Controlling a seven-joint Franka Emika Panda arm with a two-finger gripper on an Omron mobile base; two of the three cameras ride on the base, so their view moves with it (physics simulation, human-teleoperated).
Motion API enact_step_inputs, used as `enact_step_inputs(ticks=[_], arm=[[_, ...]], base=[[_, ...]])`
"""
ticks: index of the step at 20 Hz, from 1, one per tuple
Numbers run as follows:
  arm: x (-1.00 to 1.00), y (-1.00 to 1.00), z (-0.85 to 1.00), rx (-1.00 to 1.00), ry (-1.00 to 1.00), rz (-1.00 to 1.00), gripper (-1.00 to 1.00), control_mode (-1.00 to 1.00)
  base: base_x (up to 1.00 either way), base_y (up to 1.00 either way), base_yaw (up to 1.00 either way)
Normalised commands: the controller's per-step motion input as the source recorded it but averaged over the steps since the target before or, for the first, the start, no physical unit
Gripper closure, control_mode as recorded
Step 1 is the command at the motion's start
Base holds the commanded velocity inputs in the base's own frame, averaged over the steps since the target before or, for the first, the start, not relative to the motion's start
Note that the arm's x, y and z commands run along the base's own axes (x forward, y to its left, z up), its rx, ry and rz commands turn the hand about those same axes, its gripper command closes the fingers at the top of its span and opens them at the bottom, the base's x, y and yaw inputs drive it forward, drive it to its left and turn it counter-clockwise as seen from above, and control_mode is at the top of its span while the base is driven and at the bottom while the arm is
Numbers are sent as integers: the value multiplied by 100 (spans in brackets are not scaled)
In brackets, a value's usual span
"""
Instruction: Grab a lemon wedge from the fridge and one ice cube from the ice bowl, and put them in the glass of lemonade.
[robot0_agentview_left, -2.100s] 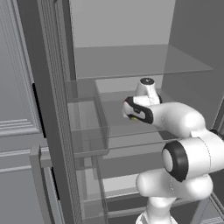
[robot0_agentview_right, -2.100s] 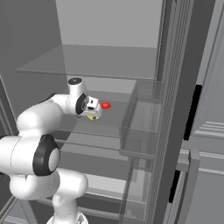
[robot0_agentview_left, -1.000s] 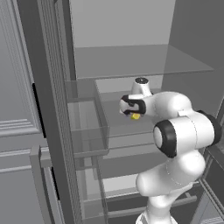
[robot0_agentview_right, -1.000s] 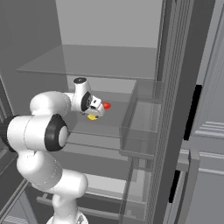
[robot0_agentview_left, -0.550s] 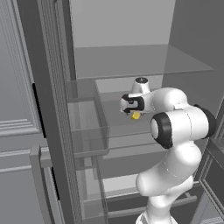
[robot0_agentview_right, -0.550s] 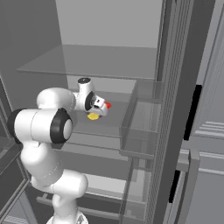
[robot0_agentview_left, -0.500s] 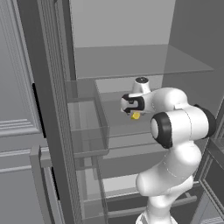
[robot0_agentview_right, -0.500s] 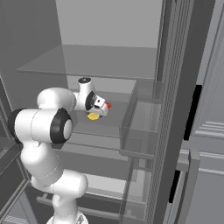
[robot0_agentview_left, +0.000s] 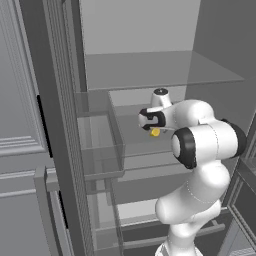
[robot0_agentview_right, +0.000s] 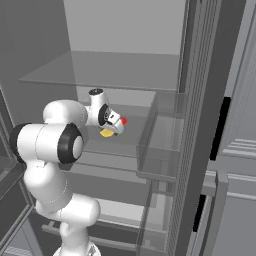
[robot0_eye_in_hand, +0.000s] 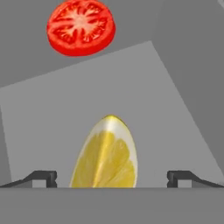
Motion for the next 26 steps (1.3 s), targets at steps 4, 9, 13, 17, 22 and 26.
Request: enact_step_inputs(ticks=[4, 9, 13, 17, 22, 26], arm=[[0, 0, -6, 0, 0, -11, -100, -100], [0, 0, -25, 0, 1, -6, -100, -100], [0, 0, -31, 0, 0, -1, -100, -100], [0, 0, -24, 0, 0, 0, -100, -100], [0, 0, -21, 0, 0, 0, 100, -100], [0, 0, -12, 0, 3, 0, 100, -100]], base=[[0, 0, 0], [0, 0, 0], [0, 0, 0], [0, 0, 0], [0, 0, 0], [0, 0, 0]])
